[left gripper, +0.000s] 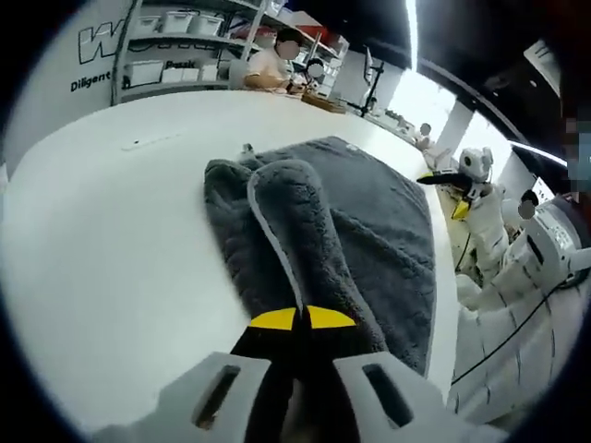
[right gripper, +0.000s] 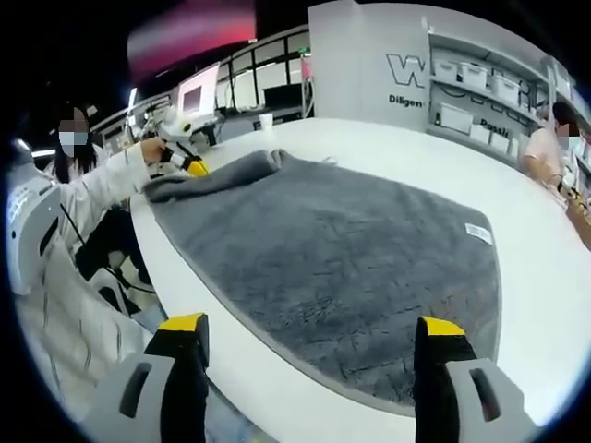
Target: Open the folded towel by lifting each exposed corner and separating the folded layers until the towel lies flat within the target outline without major curled edges
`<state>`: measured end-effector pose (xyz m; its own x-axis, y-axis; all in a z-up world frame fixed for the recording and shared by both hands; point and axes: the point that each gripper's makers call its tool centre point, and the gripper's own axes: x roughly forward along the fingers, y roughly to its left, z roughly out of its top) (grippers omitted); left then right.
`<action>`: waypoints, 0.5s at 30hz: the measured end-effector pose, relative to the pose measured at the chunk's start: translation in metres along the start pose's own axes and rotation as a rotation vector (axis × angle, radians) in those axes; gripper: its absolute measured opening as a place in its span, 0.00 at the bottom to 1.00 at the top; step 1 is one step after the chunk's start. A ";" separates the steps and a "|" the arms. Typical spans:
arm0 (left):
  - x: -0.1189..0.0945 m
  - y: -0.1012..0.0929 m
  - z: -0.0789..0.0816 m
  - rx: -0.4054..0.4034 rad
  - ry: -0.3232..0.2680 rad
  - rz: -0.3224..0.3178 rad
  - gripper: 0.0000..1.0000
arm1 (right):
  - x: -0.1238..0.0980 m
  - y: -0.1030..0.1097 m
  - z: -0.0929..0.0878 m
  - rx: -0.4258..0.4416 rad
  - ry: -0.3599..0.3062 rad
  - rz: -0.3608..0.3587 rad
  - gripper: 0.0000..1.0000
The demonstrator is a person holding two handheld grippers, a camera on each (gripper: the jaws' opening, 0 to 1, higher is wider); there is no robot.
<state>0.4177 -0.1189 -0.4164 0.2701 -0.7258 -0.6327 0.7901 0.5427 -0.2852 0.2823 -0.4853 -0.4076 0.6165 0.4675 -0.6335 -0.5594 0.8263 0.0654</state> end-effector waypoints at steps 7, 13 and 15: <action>-0.023 0.023 0.004 0.001 -0.027 0.137 0.01 | 0.001 0.000 -0.001 0.007 0.000 0.001 0.91; -0.043 0.048 0.002 -0.016 -0.040 0.261 0.01 | 0.001 0.001 0.000 0.004 -0.001 0.002 0.92; -0.050 0.056 0.001 -0.014 -0.041 0.303 0.01 | 0.001 0.001 0.001 0.003 -0.002 0.001 0.93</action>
<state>0.4486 -0.0525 -0.4003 0.5141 -0.5462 -0.6613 0.6626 0.7425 -0.0981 0.2830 -0.4838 -0.4074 0.6167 0.4693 -0.6320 -0.5586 0.8266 0.0688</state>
